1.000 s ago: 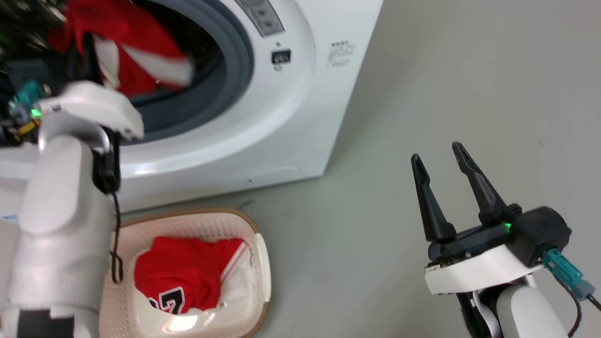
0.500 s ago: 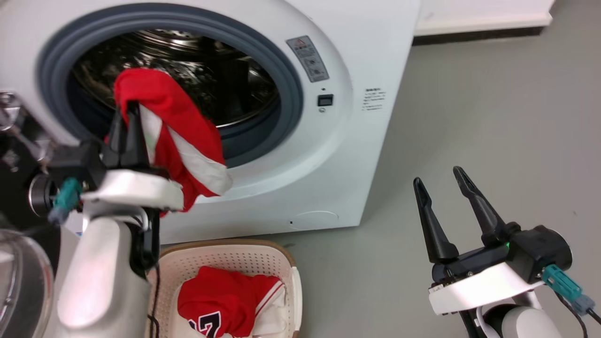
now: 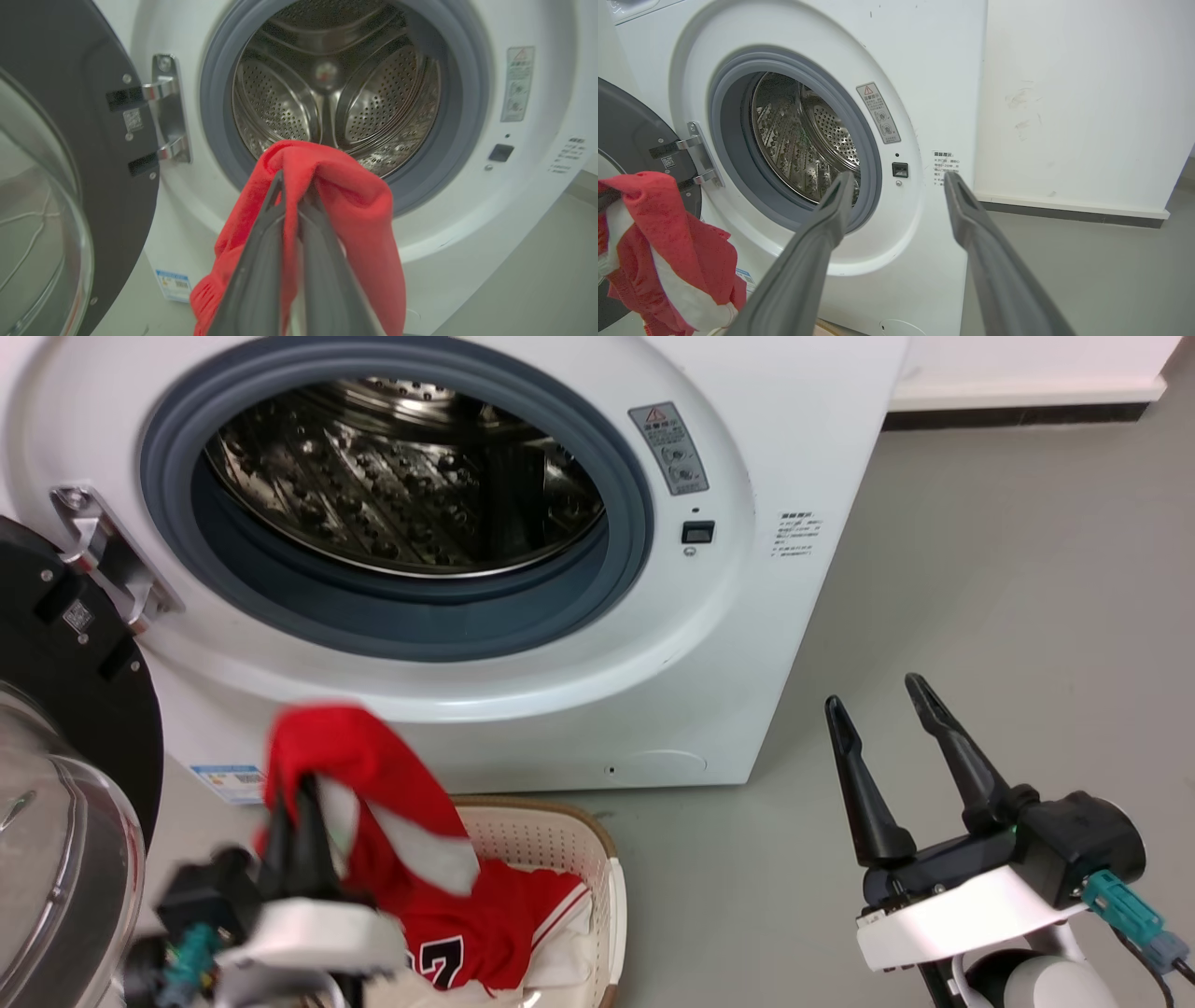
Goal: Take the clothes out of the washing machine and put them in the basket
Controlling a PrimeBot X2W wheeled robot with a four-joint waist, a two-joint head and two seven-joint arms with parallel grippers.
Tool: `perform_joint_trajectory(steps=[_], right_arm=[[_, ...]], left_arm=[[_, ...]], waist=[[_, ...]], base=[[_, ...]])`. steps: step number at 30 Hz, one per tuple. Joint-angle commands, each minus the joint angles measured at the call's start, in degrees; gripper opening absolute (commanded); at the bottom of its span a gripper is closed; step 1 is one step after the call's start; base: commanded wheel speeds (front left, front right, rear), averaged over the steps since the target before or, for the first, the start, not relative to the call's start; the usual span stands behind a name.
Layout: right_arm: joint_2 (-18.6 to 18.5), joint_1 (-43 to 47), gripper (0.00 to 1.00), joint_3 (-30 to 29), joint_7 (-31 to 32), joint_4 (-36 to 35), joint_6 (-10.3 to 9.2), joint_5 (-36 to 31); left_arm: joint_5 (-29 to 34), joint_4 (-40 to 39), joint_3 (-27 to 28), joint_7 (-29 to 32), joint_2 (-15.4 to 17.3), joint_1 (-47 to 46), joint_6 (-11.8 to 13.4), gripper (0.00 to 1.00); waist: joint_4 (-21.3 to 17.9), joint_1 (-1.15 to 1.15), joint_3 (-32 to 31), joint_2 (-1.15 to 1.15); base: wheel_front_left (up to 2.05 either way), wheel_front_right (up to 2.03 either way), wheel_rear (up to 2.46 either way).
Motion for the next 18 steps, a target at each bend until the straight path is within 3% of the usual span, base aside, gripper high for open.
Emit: perform_joint_trajectory(steps=[1,7,10,18], right_arm=[[0.00,-0.43,1.00,-0.03,0.10,-0.27,-0.02,-0.39],[0.00,-2.26,1.00,0.22,0.20,-0.97,-0.03,-0.60],[0.00,-3.94,1.00,0.50,0.10,-1.42,-0.02,-1.25],[0.00,-8.00,1.00,1.16,-0.22,-2.37,-0.02,-1.74]], left_arm=[[-0.45,0.52,-0.11,-0.22,-0.41,0.60,-0.09,0.00],[-4.01,15.64,-1.67,-1.71,-3.09,-0.06,-2.27,0.00],[-5.87,28.09,-3.02,-3.06,-4.45,-5.54,-4.02,0.00],[-6.16,46.48,-7.07,-4.16,-5.44,-19.09,-5.82,0.00]], waist=[[0.25,0.01,0.64,0.00],[0.86,0.01,5.86,0.00],[1.12,0.01,10.59,0.00],[-0.06,0.01,20.28,0.00]], base=[[0.00,0.00,0.00],[0.00,0.00,0.00],[0.00,0.00,0.00],[0.00,0.00,0.00]])
